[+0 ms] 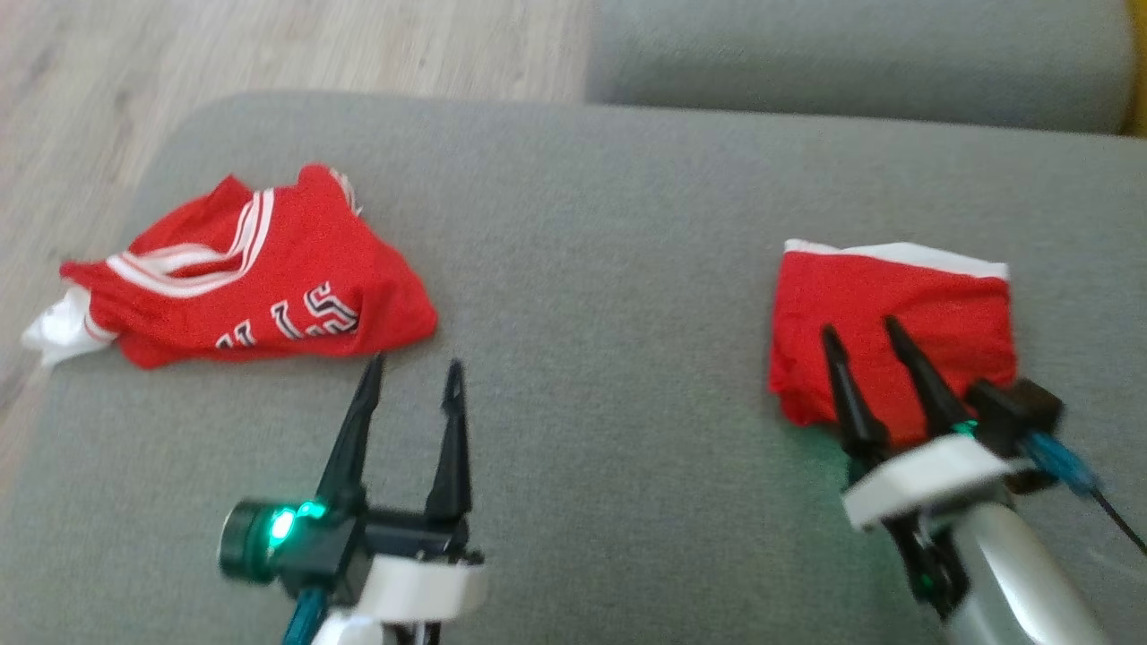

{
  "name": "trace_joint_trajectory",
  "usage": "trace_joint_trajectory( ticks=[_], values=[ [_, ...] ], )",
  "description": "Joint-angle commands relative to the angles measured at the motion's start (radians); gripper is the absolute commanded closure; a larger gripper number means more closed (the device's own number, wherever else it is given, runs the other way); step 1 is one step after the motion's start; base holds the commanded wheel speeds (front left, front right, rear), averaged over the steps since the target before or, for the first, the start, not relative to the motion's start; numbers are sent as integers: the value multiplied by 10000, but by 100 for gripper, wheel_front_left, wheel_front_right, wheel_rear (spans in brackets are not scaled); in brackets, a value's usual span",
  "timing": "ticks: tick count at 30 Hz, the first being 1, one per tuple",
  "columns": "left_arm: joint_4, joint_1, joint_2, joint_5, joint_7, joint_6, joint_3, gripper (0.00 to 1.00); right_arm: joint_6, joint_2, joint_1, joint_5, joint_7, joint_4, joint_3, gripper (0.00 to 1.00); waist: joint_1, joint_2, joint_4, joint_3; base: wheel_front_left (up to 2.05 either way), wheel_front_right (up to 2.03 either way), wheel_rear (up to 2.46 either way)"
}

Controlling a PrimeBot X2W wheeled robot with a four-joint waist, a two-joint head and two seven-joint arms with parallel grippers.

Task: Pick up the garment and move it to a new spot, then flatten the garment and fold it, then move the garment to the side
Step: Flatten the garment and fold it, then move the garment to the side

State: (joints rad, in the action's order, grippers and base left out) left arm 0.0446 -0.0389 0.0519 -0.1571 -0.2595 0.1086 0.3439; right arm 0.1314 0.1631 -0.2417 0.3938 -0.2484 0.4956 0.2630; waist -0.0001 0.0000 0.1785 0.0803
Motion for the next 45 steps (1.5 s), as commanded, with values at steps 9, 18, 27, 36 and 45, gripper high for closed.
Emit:
trace_joint_trajectory(
  ticks=[9, 18, 27, 36, 45],
  values=[
    [-1242, 1608, -16, 577, -23, 609, -1029, 0, -7, -233, 3032, -911, -132, -3872, -1062, 0, 1, 0, -808, -1220, 0, 0, 0],
    [-1680, 3493, -16, 877, -23, 542, -1387, 0, -7, -265, 4994, -1818, -133, -5207, -1617, 0, 1, 0, -1235, -2104, 0, 0, 0],
    [-1730, 3854, -16, 980, -23, 448, -1532, 0, -7, -488, 5345, -1627, -133, -5251, -2136, 0, 1, 0, -1287, -2174, 0, 0, 0],
    [-1707, 3847, -16, 1014, -23, 292, -1577, 0, -7, -504, 5347, -1538, -133, -5205, -2137, 0, 1, 0, -1307, -2067, 0, 0, 0],
    [-1697, 3780, -16, 1070, -23, 208, -1569, 0, -7, -596, 5319, -1577, -133, -5170, -2234, 0, 1, 0, -1272, -1856, 0, 0, 0]
  ],
)
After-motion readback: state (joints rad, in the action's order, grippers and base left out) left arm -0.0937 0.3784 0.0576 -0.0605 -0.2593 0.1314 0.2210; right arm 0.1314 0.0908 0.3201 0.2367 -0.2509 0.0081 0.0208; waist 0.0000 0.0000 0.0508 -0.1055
